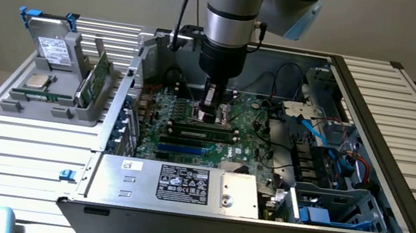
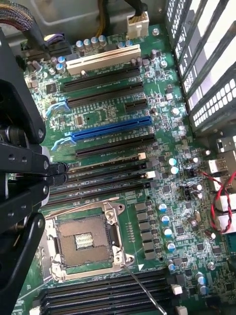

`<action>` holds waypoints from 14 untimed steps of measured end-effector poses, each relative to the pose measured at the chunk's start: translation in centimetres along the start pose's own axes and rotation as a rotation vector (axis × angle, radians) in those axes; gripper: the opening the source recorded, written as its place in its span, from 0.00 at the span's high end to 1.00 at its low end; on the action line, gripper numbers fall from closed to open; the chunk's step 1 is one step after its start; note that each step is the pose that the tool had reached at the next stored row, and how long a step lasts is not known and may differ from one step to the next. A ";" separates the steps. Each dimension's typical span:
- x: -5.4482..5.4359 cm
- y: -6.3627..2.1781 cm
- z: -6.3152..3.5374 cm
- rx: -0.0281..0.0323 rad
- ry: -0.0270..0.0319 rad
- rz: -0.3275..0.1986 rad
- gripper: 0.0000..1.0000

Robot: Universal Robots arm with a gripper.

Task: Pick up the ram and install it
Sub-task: 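Press down the ram until it locks into place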

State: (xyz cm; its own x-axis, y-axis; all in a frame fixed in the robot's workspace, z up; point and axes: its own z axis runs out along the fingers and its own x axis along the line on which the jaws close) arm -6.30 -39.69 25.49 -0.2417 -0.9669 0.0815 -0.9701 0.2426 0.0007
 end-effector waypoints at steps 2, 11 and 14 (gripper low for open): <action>0.0 0.00 0.01 -0.0020 -0.0016 0.024 0.89; 0.0 0.00 0.00 -0.0124 -0.0083 0.134 0.89; 0.0 0.00 0.00 -0.0159 -0.0082 0.179 0.89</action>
State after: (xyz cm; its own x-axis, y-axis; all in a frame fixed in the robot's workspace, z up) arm -6.30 -39.70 25.49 -0.4109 -0.9087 0.0736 -0.9111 0.4122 0.0026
